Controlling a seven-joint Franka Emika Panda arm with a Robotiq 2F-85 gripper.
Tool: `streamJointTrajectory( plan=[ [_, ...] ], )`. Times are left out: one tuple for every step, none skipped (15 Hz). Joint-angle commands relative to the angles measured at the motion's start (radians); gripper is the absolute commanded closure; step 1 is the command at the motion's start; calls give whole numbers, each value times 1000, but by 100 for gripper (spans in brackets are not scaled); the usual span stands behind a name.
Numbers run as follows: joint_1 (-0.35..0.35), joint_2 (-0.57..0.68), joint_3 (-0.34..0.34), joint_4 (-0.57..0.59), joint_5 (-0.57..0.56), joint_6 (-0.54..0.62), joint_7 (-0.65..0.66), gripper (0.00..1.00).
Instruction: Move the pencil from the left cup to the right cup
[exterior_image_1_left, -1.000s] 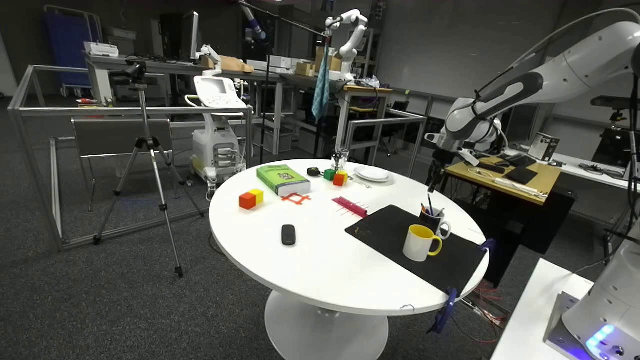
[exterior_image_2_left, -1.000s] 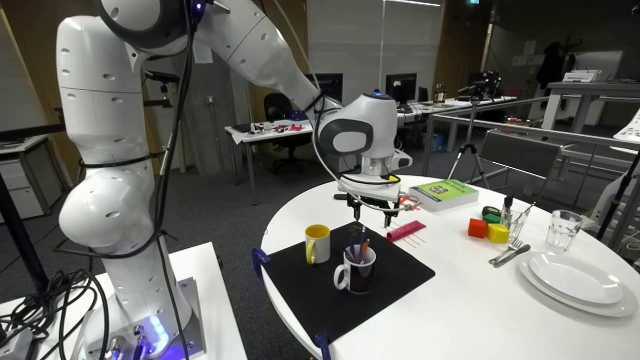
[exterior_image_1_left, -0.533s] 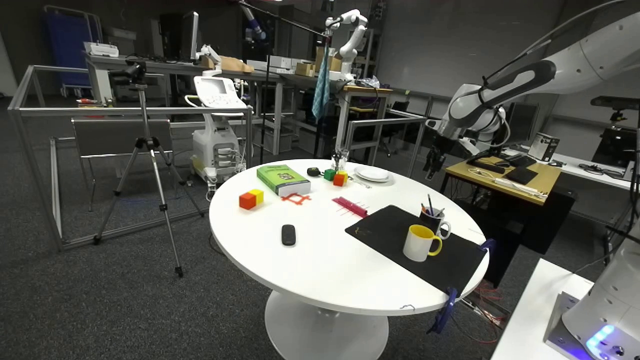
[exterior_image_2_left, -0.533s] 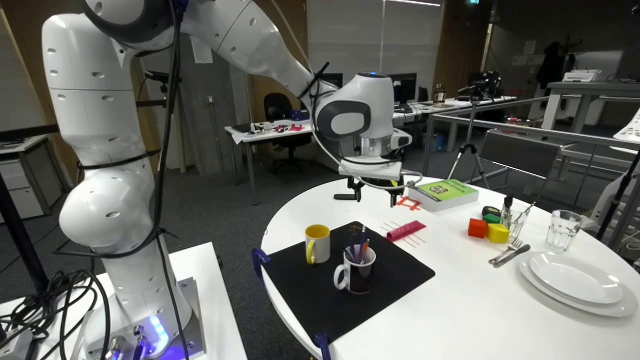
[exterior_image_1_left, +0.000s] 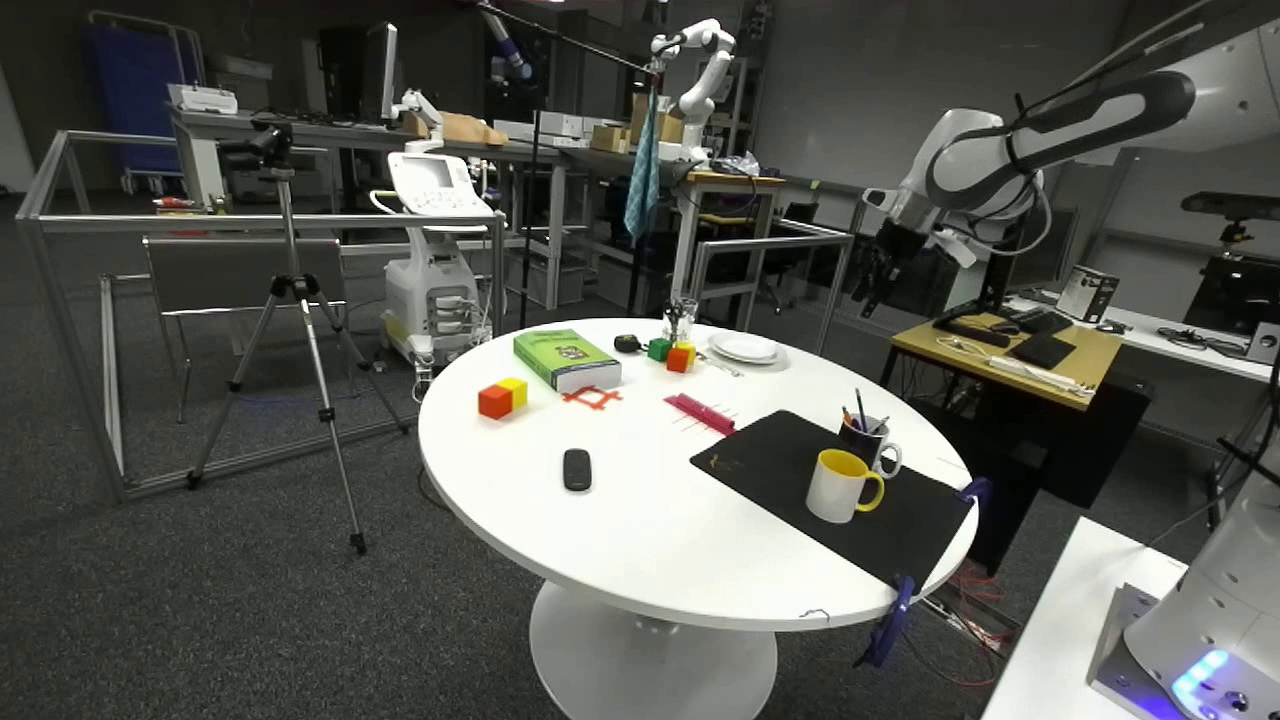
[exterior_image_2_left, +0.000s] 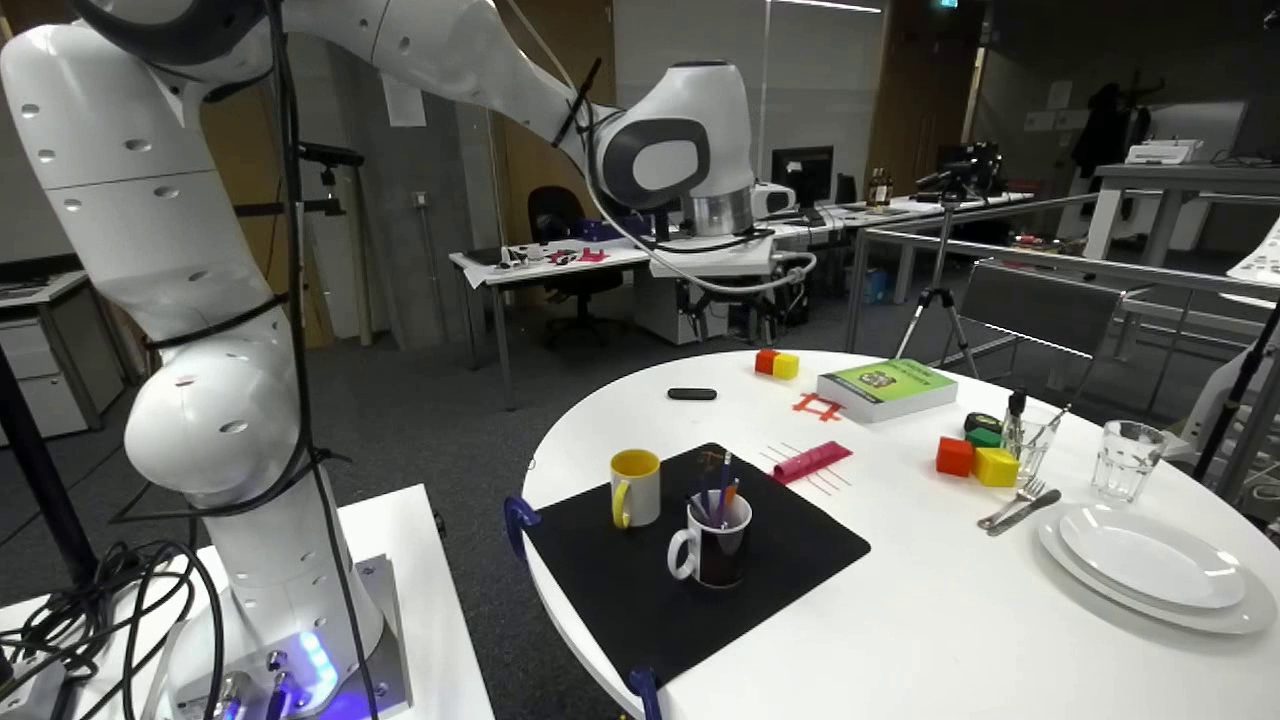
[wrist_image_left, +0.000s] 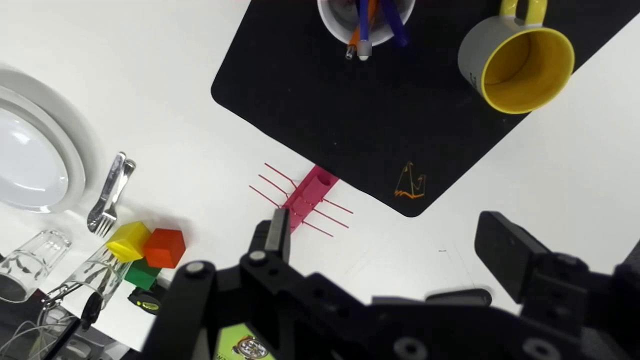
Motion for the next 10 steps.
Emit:
streamJointTrajectory(
  plan=[
    [20, -105, 14, -11, -78, -124, 149, 0],
    [28, -119, 15, -8, -82, -155, 172, 0],
    [36, -138, 19, -3, -83, -200, 205, 0],
    [45, -154, 19, -2, -77, -232, 225, 0],
    [55, -170, 19, 1, -65, -267, 230, 0],
    [64, -183, 17, 1, -59, -294, 236, 0],
    [71, -194, 17, 0, -63, -311, 248, 0],
    [77, -205, 17, -1, -65, -325, 252, 0],
    [80, -167, 5, 4, -61, -288, 227, 0],
    [85, -177, 5, 4, -61, -301, 232, 0]
  ],
)
